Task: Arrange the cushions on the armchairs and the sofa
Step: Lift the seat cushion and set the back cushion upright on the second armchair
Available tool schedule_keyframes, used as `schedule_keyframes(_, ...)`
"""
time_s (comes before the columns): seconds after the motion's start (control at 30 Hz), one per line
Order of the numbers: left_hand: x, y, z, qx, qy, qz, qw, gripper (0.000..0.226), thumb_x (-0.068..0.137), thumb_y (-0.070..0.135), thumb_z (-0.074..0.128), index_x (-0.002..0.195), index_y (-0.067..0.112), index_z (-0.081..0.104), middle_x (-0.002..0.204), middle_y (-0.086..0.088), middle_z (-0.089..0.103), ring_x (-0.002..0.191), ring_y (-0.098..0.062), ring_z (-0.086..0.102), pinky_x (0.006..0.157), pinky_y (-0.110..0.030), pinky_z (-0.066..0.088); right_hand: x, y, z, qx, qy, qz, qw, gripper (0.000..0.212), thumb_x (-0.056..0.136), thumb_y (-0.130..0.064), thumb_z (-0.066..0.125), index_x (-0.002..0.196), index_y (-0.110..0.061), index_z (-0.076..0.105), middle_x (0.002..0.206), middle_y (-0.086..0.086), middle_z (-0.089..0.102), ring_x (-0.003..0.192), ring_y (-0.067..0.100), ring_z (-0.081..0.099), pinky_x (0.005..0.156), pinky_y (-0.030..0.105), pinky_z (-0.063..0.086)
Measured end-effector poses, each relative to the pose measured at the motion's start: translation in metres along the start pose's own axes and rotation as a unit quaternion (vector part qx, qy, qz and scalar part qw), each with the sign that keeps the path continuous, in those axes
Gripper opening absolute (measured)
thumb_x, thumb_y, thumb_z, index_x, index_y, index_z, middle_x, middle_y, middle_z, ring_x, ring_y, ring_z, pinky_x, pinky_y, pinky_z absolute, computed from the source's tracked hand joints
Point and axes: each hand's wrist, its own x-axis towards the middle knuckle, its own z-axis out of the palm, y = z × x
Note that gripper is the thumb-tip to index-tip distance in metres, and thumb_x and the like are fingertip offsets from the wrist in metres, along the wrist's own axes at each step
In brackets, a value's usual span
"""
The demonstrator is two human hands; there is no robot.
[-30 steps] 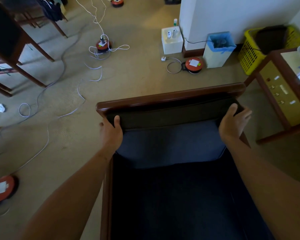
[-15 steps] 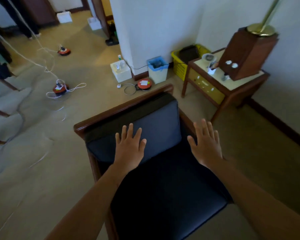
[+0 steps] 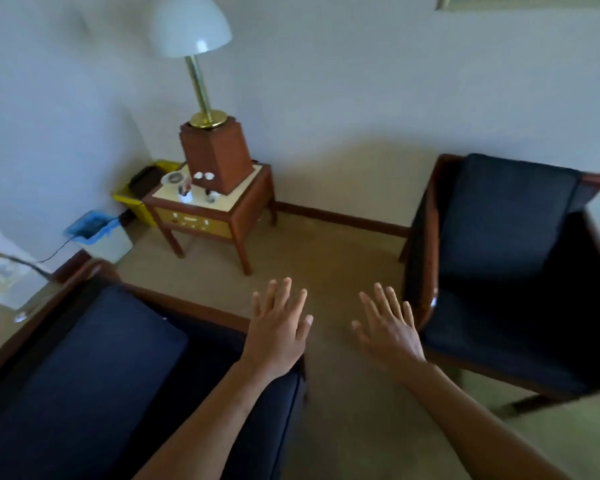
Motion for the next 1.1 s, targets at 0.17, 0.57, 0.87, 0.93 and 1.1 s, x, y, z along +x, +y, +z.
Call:
schedule_keyframes(0.17,0.082,0.130,0.034,-0.008,-0.007,0.078,0.997,0.063,0.110,0.053,0.029,0.168,0.028,0.029,0.180,-0.008,0.009,0.167,-0.033,-0.001,0.132,-0.056,-0.002,-0.004,0.124,-0.040,0.006,0.019,0.077,0.997,0.067,0.102,-0.054,0.036,0.161,-0.030,0.014,0.172,0.003,-0.004,0.157,0.024,-0.009,0.126,0.050,-0.001)
schedule_keyframes(0.57,0.257,0.349,0.094,0.004,-0.072,0.151,0.986,0.061,0.114,0.049,0.034,0.170,0.027,0.024,0.181,-0.008,0.003,0.167,-0.033,-0.003,0.133,-0.058,0.001,0.055,0.362,-0.117,0.006,0.053,0.154,0.987,0.067,0.102,-0.052,0.040,0.160,-0.026,0.021,0.171,0.007,0.005,0.158,0.027,-0.002,0.127,0.052,0.005)
schedule_keyframes(0.87,0.425,0.409,0.127,0.016,-0.078,0.167,0.983,0.060,0.114,0.048,0.033,0.168,0.024,0.027,0.180,-0.011,0.008,0.166,-0.035,0.003,0.131,-0.057,0.006,0.184,0.461,-0.161,-0.009,0.051,0.157,0.986,0.066,0.104,-0.051,0.035,0.161,-0.025,0.015,0.171,0.007,-0.003,0.157,0.026,-0.010,0.127,0.051,0.000)
schedule_keyframes(0.93,0.467,0.417,0.133,-0.003,-0.081,0.162,0.984,0.060,0.114,0.048,0.033,0.169,0.025,0.026,0.180,-0.010,0.008,0.166,-0.034,0.002,0.132,-0.056,0.006,0.220,0.480,-0.173,-0.009,0.046,0.161,0.986,0.066,0.104,-0.051,0.034,0.161,-0.025,0.014,0.171,0.007,-0.004,0.157,0.026,-0.011,0.127,0.052,0.000)
schedule_keyframes(1.1,0.573,0.430,0.145,-0.036,-0.087,0.142,0.985,0.061,0.113,0.051,0.037,0.168,0.028,0.028,0.180,-0.007,0.011,0.167,-0.031,0.005,0.133,-0.055,0.010,0.310,0.522,-0.204,-0.014,0.042,0.167,0.985,0.064,0.105,-0.050,0.035,0.161,-0.026,0.015,0.171,0.006,-0.003,0.157,0.026,-0.011,0.127,0.053,0.000)
